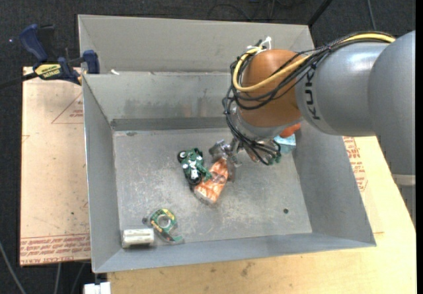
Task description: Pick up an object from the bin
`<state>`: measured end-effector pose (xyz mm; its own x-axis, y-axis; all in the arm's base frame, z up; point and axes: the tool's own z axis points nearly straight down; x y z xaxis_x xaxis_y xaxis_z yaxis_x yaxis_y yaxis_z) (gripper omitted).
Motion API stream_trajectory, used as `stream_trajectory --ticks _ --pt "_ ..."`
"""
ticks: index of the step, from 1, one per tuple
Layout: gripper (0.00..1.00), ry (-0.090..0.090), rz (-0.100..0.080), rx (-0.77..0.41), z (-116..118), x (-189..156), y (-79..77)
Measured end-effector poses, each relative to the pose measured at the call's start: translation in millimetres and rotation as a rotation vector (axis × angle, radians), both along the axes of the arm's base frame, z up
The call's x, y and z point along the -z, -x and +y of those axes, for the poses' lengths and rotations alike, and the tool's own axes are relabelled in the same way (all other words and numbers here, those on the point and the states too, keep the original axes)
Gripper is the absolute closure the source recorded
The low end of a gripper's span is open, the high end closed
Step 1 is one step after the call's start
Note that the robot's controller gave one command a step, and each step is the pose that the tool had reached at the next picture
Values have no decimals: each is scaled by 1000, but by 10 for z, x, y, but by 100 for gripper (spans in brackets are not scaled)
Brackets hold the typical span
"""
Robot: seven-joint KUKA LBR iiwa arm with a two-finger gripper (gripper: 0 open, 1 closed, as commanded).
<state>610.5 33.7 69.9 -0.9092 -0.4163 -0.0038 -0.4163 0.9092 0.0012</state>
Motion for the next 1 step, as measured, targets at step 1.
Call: stream_trajectory --ticks 1 --pt "100 0 0 0 0 0 0"
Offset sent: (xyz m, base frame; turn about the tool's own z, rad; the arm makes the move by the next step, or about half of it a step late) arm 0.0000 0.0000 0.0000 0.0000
